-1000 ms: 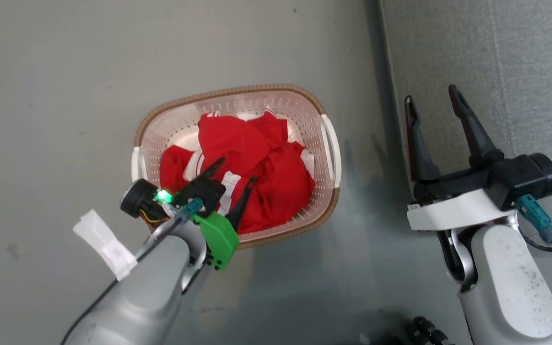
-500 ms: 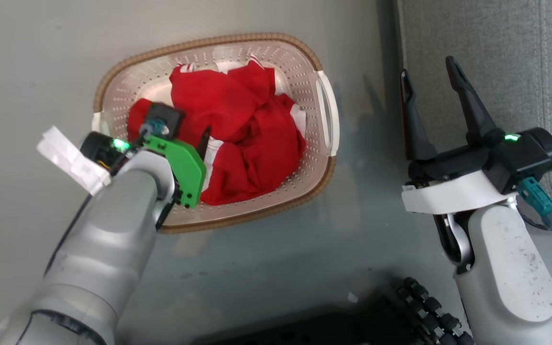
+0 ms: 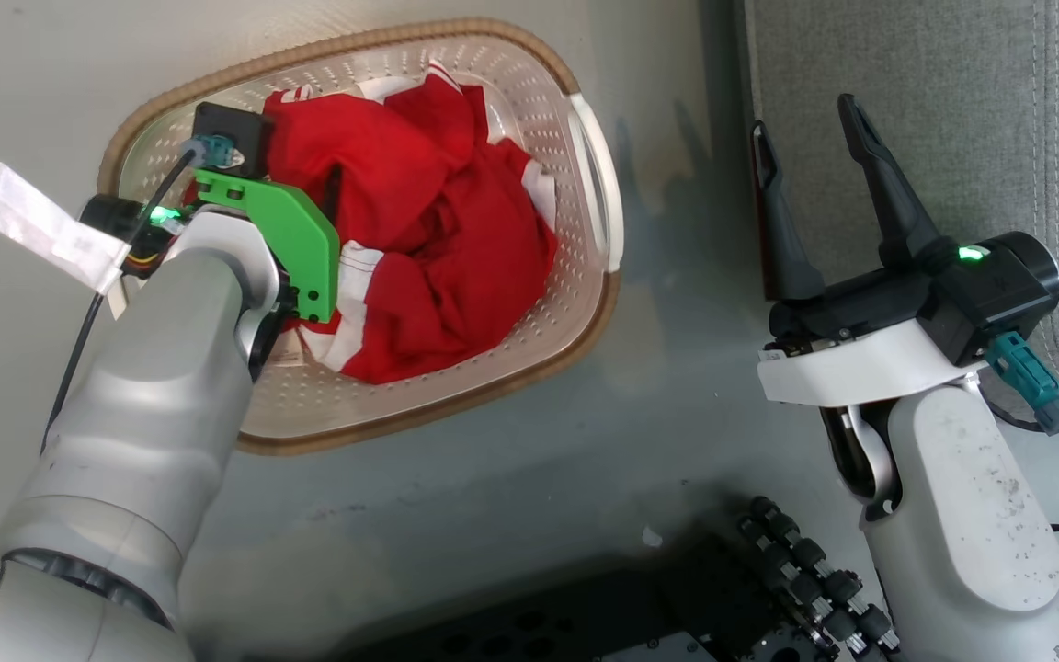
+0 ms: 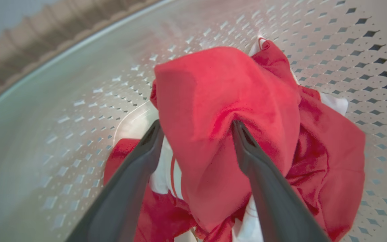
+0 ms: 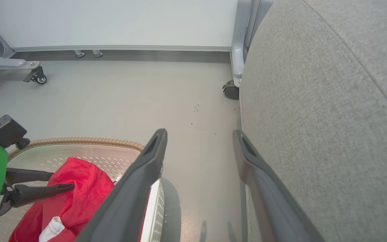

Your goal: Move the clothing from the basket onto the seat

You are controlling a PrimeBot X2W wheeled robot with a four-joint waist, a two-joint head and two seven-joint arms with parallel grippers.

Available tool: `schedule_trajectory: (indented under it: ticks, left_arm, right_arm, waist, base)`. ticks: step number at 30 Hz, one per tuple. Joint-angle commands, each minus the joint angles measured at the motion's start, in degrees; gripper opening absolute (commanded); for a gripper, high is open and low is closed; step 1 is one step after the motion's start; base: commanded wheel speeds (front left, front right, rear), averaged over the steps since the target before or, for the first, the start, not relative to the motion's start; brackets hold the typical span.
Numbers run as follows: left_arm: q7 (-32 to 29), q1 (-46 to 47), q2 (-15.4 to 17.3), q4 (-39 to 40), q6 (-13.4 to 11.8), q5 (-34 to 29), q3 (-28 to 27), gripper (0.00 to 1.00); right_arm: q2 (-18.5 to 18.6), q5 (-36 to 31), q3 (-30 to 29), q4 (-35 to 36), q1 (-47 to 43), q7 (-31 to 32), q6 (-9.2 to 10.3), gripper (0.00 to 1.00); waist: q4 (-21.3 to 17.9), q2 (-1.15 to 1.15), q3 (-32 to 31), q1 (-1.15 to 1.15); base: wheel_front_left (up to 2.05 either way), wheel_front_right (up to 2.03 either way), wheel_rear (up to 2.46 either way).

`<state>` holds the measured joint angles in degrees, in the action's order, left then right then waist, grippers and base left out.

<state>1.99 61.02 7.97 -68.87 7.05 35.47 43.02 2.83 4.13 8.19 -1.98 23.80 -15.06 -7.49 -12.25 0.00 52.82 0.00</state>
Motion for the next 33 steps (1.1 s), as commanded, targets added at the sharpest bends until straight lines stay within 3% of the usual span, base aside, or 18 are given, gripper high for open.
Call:
schedule_trajectory:
  ticks: [1, 8, 9, 10, 11, 23, 33]
  left_arm:
    - [-1.0, -2.3, -1.1, -0.6, 0.7, 1.3, 0.7, 1.00]
    - [-1.5, -0.4, -0.1, 1.3, 0.5, 2.5, 4.6, 1.00]
    - [-1.4, -0.5, -0.1, 1.5, 0.5, 2.8, 5.1, 0.78]
    - [-0.9, -0.4, 0.2, 1.9, 0.5, 2.7, 6.0, 0.34]
    - [-0.5, -0.3, 0.5, 2.2, 0.5, 2.9, 6.5, 0.00]
    - [4.9, -1.9, 0.6, 4.6, 0.5, 6.1, 13.6, 0.00]
    - [11.7, -10.0, -1.7, 6.5, 0.5, 11.9, 16.0, 0.00]
  right_arm:
    - [0.1, 0.2, -0.1, -0.1, 0.6, -0.2, 0.00, 1.00]
    - [0.1, -0.1, 0.0, -0.5, 1.4, -0.2, 0.00, 1.00]
    - [0.1, 0.0, 0.0, -0.6, 1.4, -0.2, 0.00, 1.00]
    - [0.1, 0.0, 0.1, -0.6, 1.4, -0.2, 0.00, 1.00]
    - [0.1, 0.0, 0.1, -0.7, 1.5, -0.2, 0.00, 1.00]
    - [0.1, -0.5, 0.6, -2.3, 0.6, -0.2, 0.00, 1.00]
    - [0.1, -1.9, 1.3, -5.2, -3.9, -0.2, 0.00, 1.00]
  waist:
    - [0.0, 0.00, 0.5, 0.00]
    - [0.4, 0.00, 1.2, 0.00]
    - [0.4, 0.00, 1.2, 0.00]
    - [0.4, 0.00, 1.2, 0.00]
    - [0.5, 0.00, 1.2, 0.00]
    - [1.4, 0.00, -4.1, 0.00]
    - [3.2, 0.00, -20.0, 0.00]
  base:
    - [0.00, 0.00, 0.00]
    - [0.00, 0.00, 0.00]
    - [0.00, 0.00, 0.00]
    - [0.00, 0.00, 0.00]
    - [0.00, 0.00, 0.00]
    - [0.00, 0.00, 0.00]
    - [0.00, 0.00, 0.00]
